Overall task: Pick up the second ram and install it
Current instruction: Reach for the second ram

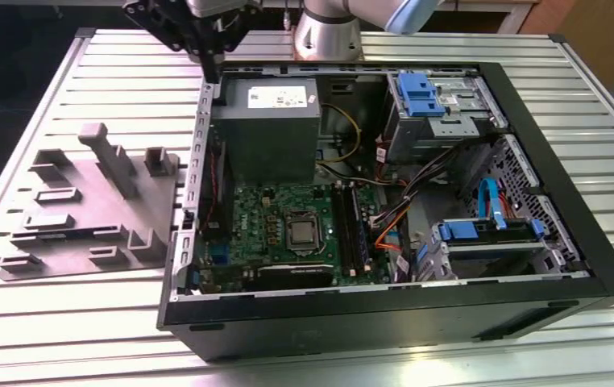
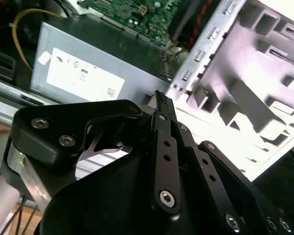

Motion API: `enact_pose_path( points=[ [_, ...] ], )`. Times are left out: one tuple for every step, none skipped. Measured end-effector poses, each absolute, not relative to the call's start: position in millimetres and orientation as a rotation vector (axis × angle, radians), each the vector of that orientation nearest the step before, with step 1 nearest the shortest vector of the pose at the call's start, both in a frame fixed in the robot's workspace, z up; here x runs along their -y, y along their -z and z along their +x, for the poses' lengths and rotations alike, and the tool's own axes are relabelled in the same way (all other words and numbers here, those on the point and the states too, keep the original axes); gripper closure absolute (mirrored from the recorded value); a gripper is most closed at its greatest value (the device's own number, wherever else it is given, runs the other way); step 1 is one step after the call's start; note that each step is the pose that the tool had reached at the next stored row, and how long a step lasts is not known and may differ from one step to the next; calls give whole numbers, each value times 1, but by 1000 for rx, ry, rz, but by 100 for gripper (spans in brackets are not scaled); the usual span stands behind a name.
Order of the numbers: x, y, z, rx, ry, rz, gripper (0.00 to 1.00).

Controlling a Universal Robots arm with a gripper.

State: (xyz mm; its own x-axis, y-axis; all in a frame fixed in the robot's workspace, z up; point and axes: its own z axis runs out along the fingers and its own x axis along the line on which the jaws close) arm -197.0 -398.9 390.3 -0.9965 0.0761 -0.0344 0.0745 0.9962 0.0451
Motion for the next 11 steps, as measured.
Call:
enact_pose_path(
  points=[
    [399,-390,-201,-3102,-68,117,90],
    [399,-390,-205,-3101,-68,117,90],
    [399,-390,-209,-3101,-68,117,90],
    [399,-390,-213,-3100,-68,117,90],
    [399,-389,-217,-3099,-68,117,90],
    [399,-389,-221,-3099,-68,117,90],
    [399,-389,-226,-3098,-68,117,90],
    [399,-389,-230,-3097,-68,117,90],
    [399,-388,-234,-3096,-68,117,90],
    [399,-388,-239,-3095,-68,117,90],
    [399,-387,-243,-3095,-68,117,90]
  ],
)
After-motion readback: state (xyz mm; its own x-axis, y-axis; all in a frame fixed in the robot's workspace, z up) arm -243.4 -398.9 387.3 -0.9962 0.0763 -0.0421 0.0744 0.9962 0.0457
